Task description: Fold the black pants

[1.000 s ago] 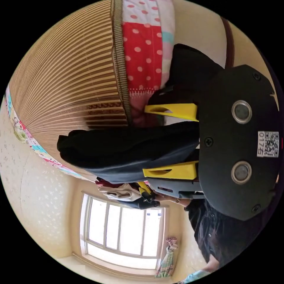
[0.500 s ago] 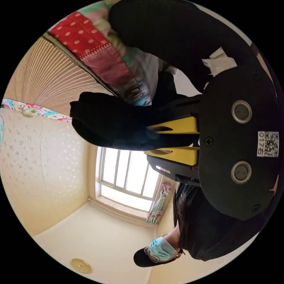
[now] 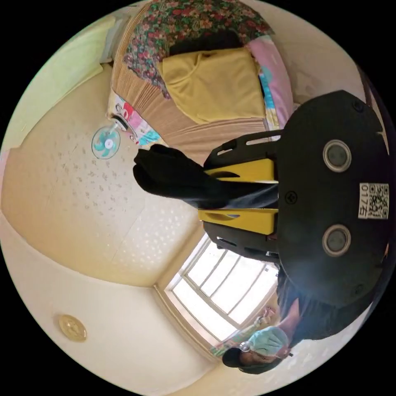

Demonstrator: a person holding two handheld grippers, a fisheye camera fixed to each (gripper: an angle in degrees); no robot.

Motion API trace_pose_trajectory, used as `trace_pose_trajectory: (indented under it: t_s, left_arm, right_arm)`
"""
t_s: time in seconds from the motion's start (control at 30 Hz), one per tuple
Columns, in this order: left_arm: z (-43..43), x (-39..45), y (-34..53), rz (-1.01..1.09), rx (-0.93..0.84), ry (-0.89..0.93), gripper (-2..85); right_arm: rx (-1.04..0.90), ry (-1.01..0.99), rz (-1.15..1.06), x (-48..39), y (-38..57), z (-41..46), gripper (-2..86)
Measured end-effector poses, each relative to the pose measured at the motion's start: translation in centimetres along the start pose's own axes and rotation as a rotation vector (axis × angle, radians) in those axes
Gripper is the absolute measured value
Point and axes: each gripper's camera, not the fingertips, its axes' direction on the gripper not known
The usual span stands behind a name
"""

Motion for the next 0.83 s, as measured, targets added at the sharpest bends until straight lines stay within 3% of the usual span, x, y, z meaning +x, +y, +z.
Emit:
trace_pose_trajectory:
  t_s: [0.07,0.13,0.17,0.3,0.43,0.57,0.7,0.83]
  left_arm:
    - [3.7,-1.2,-2.2,-0.046,-0.046,-0.070,9.1]
    - [6.3,-2.7,-0.4,-0.080,-0.075,-0.007,6.7]
    - [8.1,-3.4,2.1,-0.082,-0.119,0.048,4.4]
    - [10.8,-5.7,15.5,-0.206,-0.206,0.060,0.3]
    - [6.6,-6.5,33.7,-0.498,-0.272,-0.103,-0.5]
    - [-2.0,-4.0,42.8,-0.619,-0.337,-0.280,-0.5]
    - [-12.1,0.8,42.7,-0.593,-0.201,-0.570,-0.5]
    - [-21.8,7.2,43.9,-0.617,0.189,-0.675,-0.6]
  right_arm:
    - [-0.003,0.257,0.106,2.6,-1.8,-1.5,10.3]
    - [-0.037,0.556,0.153,3.7,0.3,-1.7,6.9]
    - [-0.062,0.590,0.124,3.6,1.5,-1.1,5.0]
    - [-0.191,0.430,-0.039,3.2,17.3,4.8,1.0]
    - [-0.352,0.407,0.200,5.7,33.0,11.0,0.4]
    - [-0.440,0.354,0.160,4.0,34.5,12.6,0.2]
    - [-0.119,0.339,-0.076,-5.5,26.1,7.2,0.2]
    - [0.347,0.115,-0.398,-19.2,24.9,0.8,0.2]
